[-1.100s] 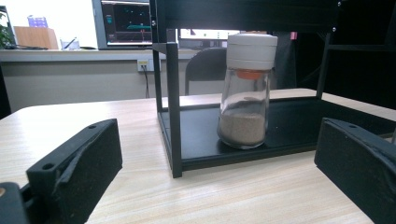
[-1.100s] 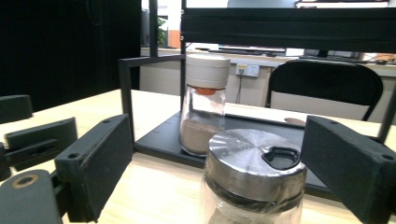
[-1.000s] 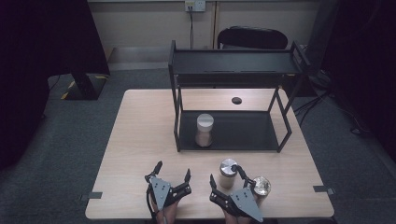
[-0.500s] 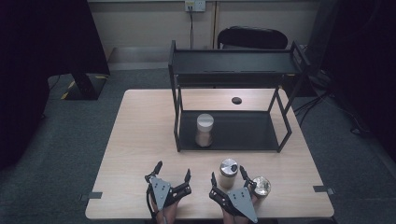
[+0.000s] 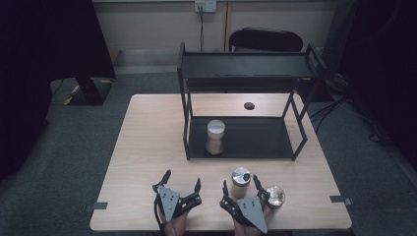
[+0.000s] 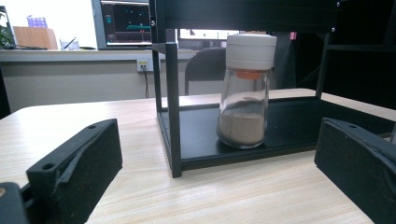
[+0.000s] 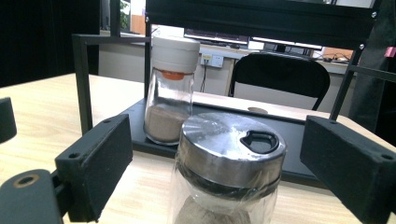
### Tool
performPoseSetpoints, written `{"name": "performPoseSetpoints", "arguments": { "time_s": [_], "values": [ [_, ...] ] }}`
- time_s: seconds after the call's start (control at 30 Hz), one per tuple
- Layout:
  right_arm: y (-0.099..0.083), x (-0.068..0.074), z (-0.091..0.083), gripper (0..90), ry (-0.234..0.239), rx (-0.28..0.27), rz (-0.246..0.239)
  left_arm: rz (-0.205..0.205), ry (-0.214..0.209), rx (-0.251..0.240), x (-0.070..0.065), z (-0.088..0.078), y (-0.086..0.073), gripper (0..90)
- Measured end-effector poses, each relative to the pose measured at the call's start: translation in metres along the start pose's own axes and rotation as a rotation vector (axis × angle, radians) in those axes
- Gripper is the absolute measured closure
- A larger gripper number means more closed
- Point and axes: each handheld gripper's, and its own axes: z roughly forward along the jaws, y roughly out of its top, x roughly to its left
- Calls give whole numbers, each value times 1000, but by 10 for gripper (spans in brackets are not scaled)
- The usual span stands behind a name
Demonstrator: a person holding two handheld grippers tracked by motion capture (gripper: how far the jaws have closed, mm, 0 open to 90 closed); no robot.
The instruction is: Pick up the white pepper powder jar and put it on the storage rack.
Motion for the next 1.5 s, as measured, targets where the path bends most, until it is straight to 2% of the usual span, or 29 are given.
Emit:
{"name": "performPoseSetpoints", "arguments": {
  "time_s": [0.33,0.47,0.77,1.03,1.13,1.5],
  "values": [
    [4,8,3,102,-33,30,-32,0,0,0,0,0,0,3],
    [7,10,5,146,-31,49,-54,0,0,0,0,0,0,3],
    [9,12,5,170,-37,60,-62,0,0,0,0,0,0,3],
    [9,10,5,221,-28,58,-54,0,1,0,0,0,0,3],
    [9,7,5,252,-12,56,-47,0,1,0,0,0,0,3],
    [11,1,8,311,19,87,-14,0,2,0,0,0,0,3]
  ]
}}
